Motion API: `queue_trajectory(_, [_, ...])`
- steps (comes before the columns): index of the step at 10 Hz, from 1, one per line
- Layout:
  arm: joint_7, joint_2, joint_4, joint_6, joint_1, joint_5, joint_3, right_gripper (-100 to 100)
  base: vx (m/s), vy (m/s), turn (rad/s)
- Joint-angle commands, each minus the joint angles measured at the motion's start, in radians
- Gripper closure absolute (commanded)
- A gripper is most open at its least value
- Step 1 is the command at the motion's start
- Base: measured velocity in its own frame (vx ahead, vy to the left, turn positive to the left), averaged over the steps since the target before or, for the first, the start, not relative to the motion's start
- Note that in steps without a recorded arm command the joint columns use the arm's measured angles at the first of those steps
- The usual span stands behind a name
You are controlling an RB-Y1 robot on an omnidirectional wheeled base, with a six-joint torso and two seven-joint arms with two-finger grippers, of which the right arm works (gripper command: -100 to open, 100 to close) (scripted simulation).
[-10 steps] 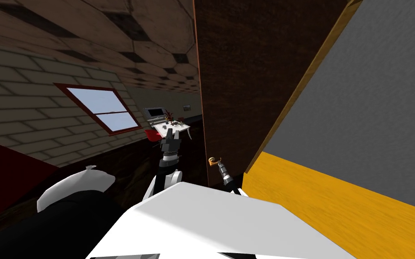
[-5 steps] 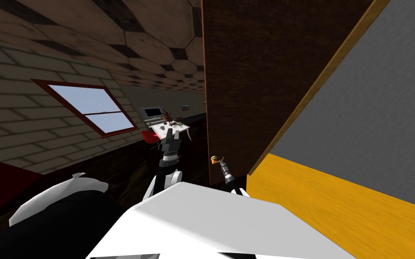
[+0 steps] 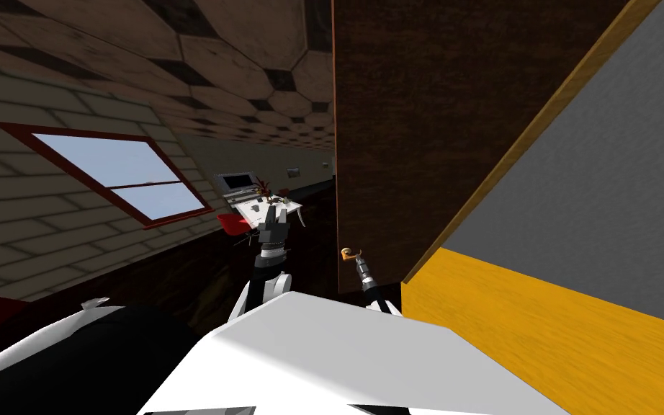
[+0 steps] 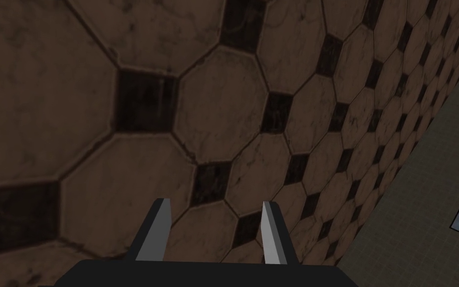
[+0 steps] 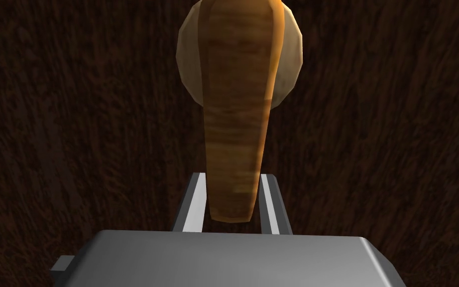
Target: Push the door open
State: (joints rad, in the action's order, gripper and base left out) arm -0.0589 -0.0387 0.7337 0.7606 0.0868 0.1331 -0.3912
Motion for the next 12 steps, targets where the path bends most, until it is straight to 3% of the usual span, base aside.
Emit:
queue_trajectory(1, [-0.001, 0.007, 0.000, 0.002, 0.004, 0.006, 0.022, 100, 0.112, 0.179, -0.066])
queue_trajectory(4, [-0.006, 0.027, -0.005, 0.004, 0.007, 0.013, 0.052, 100, 0.076, 0.124, -0.051])
queue_trajectory(5, [-0.005, 0.013, -0.003, 0.003, 0.006, 0.015, 0.055, 100, 0.041, 0.041, -0.039])
queue_trajectory(6, [-0.010, 0.001, -0.006, 0.005, 0.009, 0.022, 0.078, 100, 0.113, 0.079, -0.046])
queue_trajectory(12, [-0.027, -0.004, -0.021, 0.010, 0.018, 0.041, 0.145, 100, 0.153, 0.133, -0.057])
